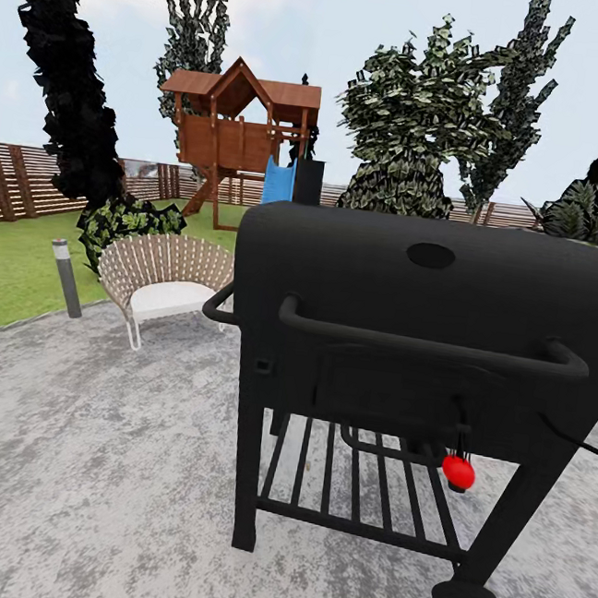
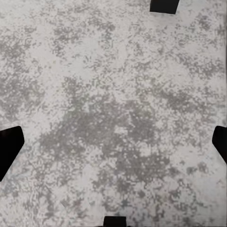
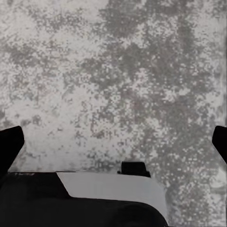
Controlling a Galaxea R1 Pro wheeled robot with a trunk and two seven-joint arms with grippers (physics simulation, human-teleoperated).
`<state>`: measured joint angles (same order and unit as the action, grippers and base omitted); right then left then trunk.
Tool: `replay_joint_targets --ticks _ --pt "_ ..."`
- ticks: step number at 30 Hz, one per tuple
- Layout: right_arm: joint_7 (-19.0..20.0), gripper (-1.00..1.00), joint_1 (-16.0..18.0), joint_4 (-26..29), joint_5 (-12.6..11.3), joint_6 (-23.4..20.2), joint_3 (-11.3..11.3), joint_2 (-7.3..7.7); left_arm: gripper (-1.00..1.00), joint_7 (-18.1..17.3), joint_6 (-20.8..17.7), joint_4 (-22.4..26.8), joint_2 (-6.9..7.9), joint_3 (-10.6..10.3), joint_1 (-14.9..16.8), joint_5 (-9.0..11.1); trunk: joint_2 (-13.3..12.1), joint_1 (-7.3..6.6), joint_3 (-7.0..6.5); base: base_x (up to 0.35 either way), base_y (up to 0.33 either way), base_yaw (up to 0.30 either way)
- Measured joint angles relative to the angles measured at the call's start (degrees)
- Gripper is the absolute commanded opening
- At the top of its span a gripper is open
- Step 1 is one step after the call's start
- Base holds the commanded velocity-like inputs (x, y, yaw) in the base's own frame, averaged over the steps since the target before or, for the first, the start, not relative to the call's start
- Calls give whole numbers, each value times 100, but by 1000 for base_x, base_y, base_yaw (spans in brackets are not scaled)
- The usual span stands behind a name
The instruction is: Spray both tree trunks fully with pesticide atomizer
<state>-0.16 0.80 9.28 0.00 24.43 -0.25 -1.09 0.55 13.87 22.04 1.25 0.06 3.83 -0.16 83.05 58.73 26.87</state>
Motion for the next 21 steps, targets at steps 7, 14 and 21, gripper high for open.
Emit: replay_joint_targets --ticks 7,14,21 --pt "0 100 5 781 -9 102 -7 349 100 1 188 37 3 9 34 35 0 0 0 0 0 0" --pt "10 100 43 1301 -11 115 -4 400 100 10 239 -36 29 27 -8 40 0 0 0 0 0 -1" --pt "8 100 47 1326 -16 114 -15 489 100 17 247 -40 75 35 -7 41 0 0 0 0 0 -194"
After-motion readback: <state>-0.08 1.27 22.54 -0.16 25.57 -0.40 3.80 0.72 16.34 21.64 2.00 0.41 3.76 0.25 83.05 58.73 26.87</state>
